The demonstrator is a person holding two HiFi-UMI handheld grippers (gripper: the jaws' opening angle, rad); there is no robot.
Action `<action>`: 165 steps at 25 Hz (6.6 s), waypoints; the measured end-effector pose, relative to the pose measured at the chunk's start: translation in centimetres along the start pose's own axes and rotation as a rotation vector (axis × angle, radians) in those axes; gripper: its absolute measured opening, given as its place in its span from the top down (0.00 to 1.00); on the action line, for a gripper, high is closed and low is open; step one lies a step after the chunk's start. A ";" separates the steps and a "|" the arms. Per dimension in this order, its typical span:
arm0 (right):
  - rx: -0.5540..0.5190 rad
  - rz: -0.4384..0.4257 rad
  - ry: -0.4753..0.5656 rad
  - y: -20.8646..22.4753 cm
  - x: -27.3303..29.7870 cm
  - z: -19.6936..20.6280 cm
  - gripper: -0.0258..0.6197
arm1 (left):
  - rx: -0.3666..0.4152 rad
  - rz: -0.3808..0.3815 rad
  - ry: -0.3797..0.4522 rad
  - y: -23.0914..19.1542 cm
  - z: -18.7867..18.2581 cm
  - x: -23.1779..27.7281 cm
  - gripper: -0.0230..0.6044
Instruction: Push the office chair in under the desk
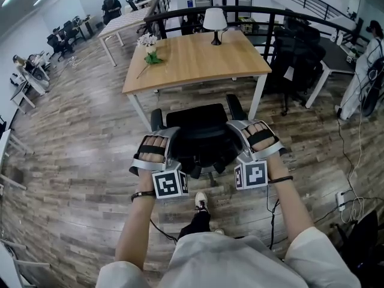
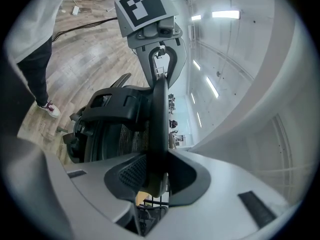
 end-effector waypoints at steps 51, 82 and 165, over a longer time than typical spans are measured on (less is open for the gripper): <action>0.027 0.007 -0.063 14.9 34.3 7.2 0.77 | -0.066 -0.044 0.054 -3.4 14.6 34.1 0.71; 0.032 0.024 0.124 21.2 48.8 7.2 0.77 | -0.070 -0.007 -0.066 -4.5 23.8 49.2 0.72; 1.213 -0.048 0.685 18.7 27.1 2.6 0.93 | -1.411 0.047 0.343 -7.6 16.6 27.1 0.88</action>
Point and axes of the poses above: the fingertips, and each gripper's own axes: x forward along the fingers, y to its right, z out of its underside, the point moved 1 cm from there along -x, backward along the fingers, and after that the axes turned 11 degrees about -z, right-handed, at the moved point
